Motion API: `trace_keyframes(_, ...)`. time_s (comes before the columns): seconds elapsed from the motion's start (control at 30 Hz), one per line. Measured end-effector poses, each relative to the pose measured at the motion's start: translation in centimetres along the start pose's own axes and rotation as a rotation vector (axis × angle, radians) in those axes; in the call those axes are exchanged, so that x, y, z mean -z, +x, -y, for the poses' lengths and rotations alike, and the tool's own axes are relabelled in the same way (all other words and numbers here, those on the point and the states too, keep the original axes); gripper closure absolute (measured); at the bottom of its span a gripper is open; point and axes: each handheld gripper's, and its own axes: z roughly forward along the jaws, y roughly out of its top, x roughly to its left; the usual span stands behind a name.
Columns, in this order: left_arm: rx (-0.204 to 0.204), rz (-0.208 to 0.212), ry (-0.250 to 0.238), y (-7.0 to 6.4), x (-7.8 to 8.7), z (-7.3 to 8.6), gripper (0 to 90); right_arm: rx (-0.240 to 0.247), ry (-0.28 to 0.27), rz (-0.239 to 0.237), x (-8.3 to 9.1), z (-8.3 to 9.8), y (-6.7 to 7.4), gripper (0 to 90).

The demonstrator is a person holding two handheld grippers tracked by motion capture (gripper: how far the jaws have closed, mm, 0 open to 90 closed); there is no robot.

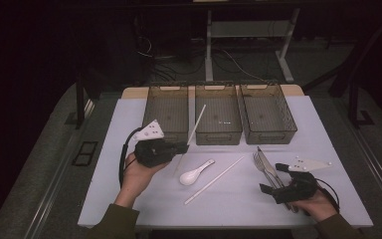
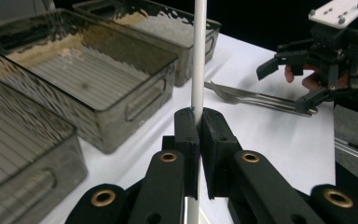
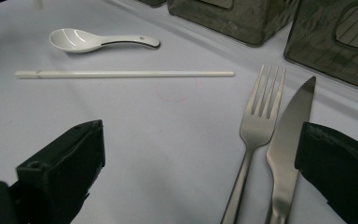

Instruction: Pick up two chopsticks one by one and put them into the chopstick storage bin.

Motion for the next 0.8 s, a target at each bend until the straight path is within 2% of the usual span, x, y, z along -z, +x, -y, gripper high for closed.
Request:
trace_keyframes(0.13,-0.005,-0.018,-0.012,1.1,0.5,-1.0,85.0,0.004,-0.009,0.004,0.1,0.0,-0.1,1.7)
trace_keyframes(0.17,-0.005,-0.022,-0.014,1.4,0.6,-1.3,85.0,-0.016,0.000,0.001,0.2,0.0,0.0,1.7)
trace_keyframes(0.33,-0.018,-0.053,-0.016,2.7,1.1,-2.7,85.1,-0.007,-0.002,0.001,0.1,0.0,0.0,1.7)
trace_keyframes(0.6,-0.037,-0.132,-0.010,4.8,1.7,-5.1,85.1,-0.010,-0.004,0.004,0.1,0.0,0.0,1.7)
trace_keyframes(0.7,-0.041,-0.164,-0.017,5.8,1.7,-5.9,85.1,-0.010,-0.005,0.004,0.1,0.0,0.0,1.7)
trace_keyframes(0.8,-0.048,-0.196,-0.002,6.9,1.4,-6.4,85.1,-0.011,-0.005,0.003,0.1,0.0,-0.1,1.7)
